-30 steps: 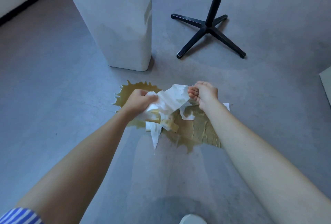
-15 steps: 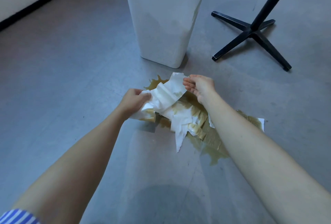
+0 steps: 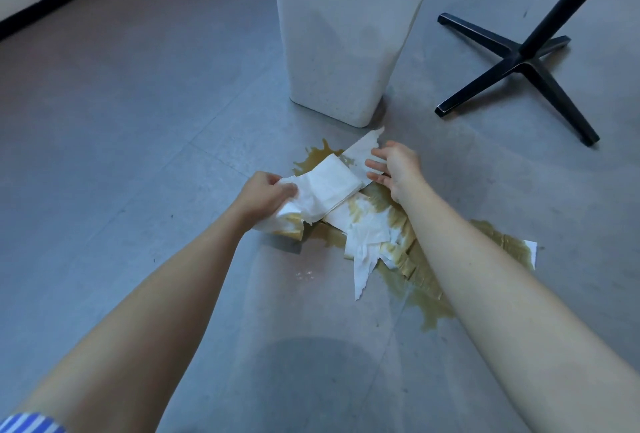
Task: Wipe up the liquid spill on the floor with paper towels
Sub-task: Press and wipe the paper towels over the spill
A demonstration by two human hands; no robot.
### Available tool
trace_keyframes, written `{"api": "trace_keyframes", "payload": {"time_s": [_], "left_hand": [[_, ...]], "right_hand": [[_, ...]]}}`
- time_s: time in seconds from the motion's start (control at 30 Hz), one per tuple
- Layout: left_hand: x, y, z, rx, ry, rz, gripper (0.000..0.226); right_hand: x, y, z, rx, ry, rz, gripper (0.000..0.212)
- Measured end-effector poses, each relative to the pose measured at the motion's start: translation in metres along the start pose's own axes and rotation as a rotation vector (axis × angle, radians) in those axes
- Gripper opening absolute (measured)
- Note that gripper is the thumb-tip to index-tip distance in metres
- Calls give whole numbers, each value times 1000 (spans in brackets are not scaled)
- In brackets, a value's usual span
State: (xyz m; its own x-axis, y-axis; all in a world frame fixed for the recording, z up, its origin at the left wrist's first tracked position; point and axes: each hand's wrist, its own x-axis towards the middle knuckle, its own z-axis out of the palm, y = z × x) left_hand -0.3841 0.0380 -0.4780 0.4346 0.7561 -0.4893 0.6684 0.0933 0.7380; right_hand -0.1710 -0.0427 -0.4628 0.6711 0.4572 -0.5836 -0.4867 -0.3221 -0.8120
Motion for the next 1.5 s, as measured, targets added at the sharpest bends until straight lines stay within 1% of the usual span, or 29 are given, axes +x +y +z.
{"api": "trace_keyframes", "payload": {"time_s": [0.07, 0.13, 0.17, 0.2, 0.27, 0.33, 0.37, 0.4, 0.47, 0.5, 0.57, 0.63, 0.7, 0.8, 0.87, 0.9, 0.97, 1.0, 1.03, 1.1, 1.2, 1.23, 1.3, 1.43, 1.5], "left_hand": [[0, 0, -1, 11, -3, -2, 25], [0, -1, -2, 23, -2, -6, 22], [0, 0, -3, 21, -4, -5, 23], [0, -1, -3, 18, -8, 0, 25], [-1, 0, -4, 19, -17, 6, 25], [-3, 0, -4, 21, -28, 10, 23], [-4, 1, -4, 21, -33, 11, 22], [-5, 1, -4, 23, -37, 14, 21], [-6, 1, -4, 28, -45, 18, 17], [-7, 2, -5, 28, -47, 21, 15], [-7, 3, -5, 23, -52, 18, 12], [-5, 1, -5, 12, -57, 1, 12], [-4, 1, -6, -1, -69, -22, 14], [-1, 0, -8, -55, -93, -80, 18], [0, 0, -10, -111, -86, -123, 19], [0, 0, -9, -182, -77, -155, 23], [0, 2, -8, -380, -77, -240, 44], [-3, 6, -9, -433, -100, -266, 52], [-6, 9, -9, -437, -149, -277, 55], [-8, 11, -9, -365, -219, -286, 47], [-5, 6, -11, -114, -149, -279, 30], [-6, 6, -12, -65, -134, -271, 24], [-7, 7, -13, -35, -131, -259, 15], [-10, 5, -18, -12, -177, -252, 7], [-10, 3, -21, 14, -183, -238, 10]], "right_hand": [[4, 5, 1, -135, 99, -116, 48], [6, 11, 2, -421, 178, -308, 48], [6, 14, 3, -580, 184, -392, 45], [8, 18, 4, -724, 148, -452, 41], [9, 27, 9, -974, 4, -470, 35], [8, 32, 16, -1179, -73, -417, 31], [10, 34, 20, -1232, -70, -391, 23], [8, 35, 23, -1262, -60, -376, 8], [7, 37, 27, -1277, -34, -386, 27], [6, 37, 29, -1254, -31, -400, 27], [1, 35, 31, -1154, -27, -432, 9], [-7, 30, 31, -1005, -53, -451, 16], [-20, 25, 31, -847, -142, -480, 13], [-45, 24, 30, -657, -394, -484, 15], [-57, 35, 27, -638, -542, -490, 20], [-62, 42, 27, -654, -592, -482, 19], [-71, 53, 25, -698, -647, -477, 13], [-74, 59, 25, -709, -655, -485, 10], [-76, 63, 25, -716, -655, -493, 8], [-77, 67, 25, -712, -657, -493, 9], [-77, 68, 24, -692, -682, -466, 15], [-77, 67, 24, -682, -693, -459, 17], [-77, 66, 23, -672, -698, -462, 19], [-78, 64, 22, -661, -697, -464, 23], [-80, 66, 23, -655, -708, -462, 27]]}}
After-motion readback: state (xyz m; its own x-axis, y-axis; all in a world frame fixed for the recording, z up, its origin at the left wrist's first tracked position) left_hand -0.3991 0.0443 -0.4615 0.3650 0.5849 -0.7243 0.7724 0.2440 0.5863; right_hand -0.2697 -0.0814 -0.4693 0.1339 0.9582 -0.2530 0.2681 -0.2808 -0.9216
